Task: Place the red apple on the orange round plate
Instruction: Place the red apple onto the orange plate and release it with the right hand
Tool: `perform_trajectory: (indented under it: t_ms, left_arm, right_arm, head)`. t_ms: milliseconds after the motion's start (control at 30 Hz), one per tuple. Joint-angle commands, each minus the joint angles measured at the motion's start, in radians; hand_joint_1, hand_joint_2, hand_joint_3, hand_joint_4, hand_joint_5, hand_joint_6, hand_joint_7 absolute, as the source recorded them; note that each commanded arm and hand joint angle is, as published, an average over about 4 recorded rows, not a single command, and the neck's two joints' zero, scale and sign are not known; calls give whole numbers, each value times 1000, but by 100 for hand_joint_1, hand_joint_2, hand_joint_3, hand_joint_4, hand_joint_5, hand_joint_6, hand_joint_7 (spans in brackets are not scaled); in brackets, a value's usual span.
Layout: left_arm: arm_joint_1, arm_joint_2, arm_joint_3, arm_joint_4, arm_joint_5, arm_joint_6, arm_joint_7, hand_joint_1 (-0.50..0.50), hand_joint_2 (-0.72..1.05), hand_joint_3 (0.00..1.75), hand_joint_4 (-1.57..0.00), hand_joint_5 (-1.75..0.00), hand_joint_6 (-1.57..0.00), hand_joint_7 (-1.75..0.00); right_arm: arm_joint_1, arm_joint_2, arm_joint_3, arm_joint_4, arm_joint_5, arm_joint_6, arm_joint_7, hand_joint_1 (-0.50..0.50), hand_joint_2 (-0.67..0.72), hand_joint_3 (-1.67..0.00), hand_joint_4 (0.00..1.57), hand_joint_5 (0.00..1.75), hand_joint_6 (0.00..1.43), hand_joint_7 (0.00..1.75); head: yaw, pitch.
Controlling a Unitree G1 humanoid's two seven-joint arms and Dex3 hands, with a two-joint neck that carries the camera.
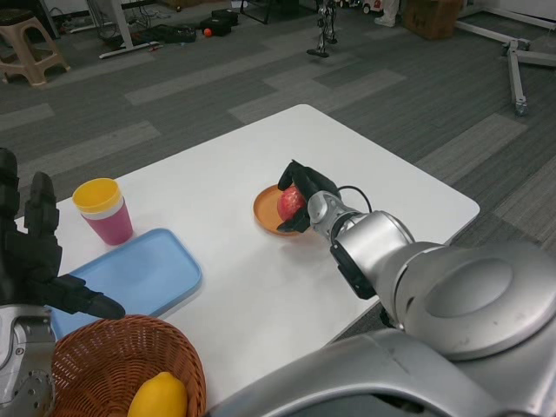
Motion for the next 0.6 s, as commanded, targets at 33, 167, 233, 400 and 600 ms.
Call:
perform_trajectory:
  t_ms: [33, 167, 233, 400, 600]
  left_arm:
    - [-2, -1, -4, 4, -1, -5, -1, -50, -55, 2, 0, 0, -5, -14]
    - [-2, -1, -4, 4, -1, -6, 0, -50, -55, 4, 0, 0, -5, -14]
    - [-2, -1, -4, 4, -1, -5, 0, -50, -55, 9, -1, 0, -5, -14]
    - [-1, -1, -4, 4, -1, -5, 1, -50, -55, 7, -2, 0, -5, -14]
    - [-1, -1, -4, 4, -1, -6, 0, -50, -55, 7, -2, 0, -5, -14]
  right_arm:
    - [-30, 3, -1, -4, -2, 11, -3, -21, -29, -48, 70, 65, 1, 141]
    - [-35, 4, 1, -6, -3, 11, -1, -21, -29, -48, 36, 34, 0, 117]
    - [-36, 3, 1, -6, -3, 11, -1, -21, -29, -48, 30, 29, 0, 103]
    - [-39, 5, 2, -9, -4, 11, 1, -22, -29, -42, 26, 22, 0, 89]
    - [-40, 5, 5, -18, -4, 8, 4, -25, -29, -40, 16, 17, 0, 84]
  head:
    - [2, 3]
    - [3, 4]
    - [4, 5]
    - [3, 6]
    - [3, 6]
